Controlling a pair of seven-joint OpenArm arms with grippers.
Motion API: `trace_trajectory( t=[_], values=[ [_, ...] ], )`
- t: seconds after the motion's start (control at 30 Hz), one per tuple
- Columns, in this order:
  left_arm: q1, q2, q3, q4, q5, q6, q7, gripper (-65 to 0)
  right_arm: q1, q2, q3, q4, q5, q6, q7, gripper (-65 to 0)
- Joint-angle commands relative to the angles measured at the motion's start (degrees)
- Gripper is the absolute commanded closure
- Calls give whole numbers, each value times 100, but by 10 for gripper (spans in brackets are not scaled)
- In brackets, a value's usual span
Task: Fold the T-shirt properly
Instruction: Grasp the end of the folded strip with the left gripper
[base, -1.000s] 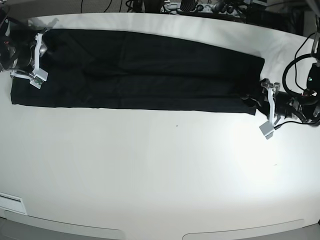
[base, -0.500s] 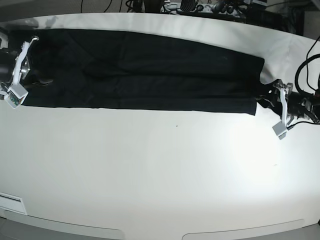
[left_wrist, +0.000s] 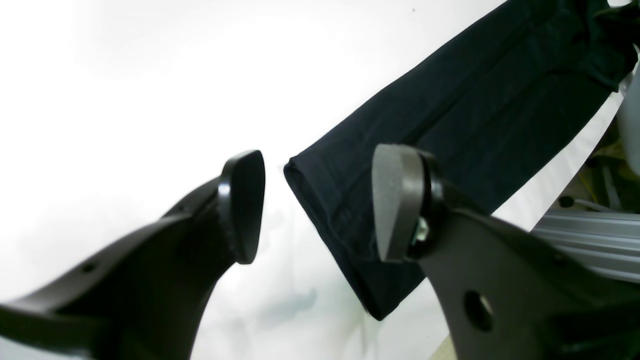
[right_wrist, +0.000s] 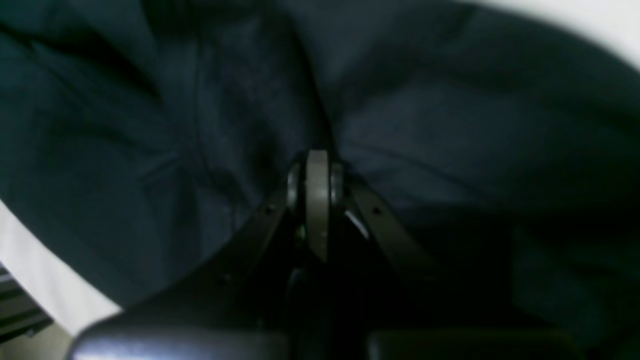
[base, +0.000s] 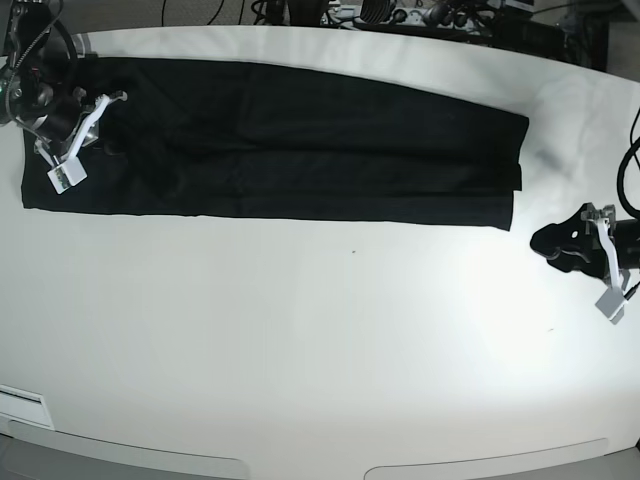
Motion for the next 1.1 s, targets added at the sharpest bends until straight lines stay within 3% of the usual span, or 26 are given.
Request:
trace_trajectory(
  t=[0.0,0.1,0.13,0.33,0.4,0.5,0.67,0.77,0.83,1.07],
  values=[
    [-109,-140,-70,61,-119,-7,-66,-362,22,92,-98,-26,-271,28,11,0],
    [-111,-142,-70,61,-119,-7,13,-362,17,94,-348,-122,-1104,28,319,0],
    [-111,-142,-70,61,-119,0,20,-362,15,92,-365,-125,-1309,-131,411,0],
    [-59,-140,-70,55,-119,140,68,-362,11,92,-363,-125,-2269,-2374,417,0],
    [66,-142,-70,55,-119,151,66,-362,15,83,-363,-120,-2544,-2815,352,0],
    [391,-122,-72,42,-119,378,63,-362,17,74,-363,-118,-2782,-3012,308,0],
    [898,179,-94,-9,-119,385,90,-362,131,76,-354,72,-2780,-3101,251,-12],
    [935,529,-232,-9,-119,481,227,-362,238,81,-227,372,-2778,-3071,164,-249],
    [999,730,-509,-9,-119,483,203,-362,219,79,-72,645,-2756,-3027,181,-349],
    [1517,1316,-1327,-9,120,741,2,-362,208,87,501,1099,-2754,-2898,74,-358]
  ],
)
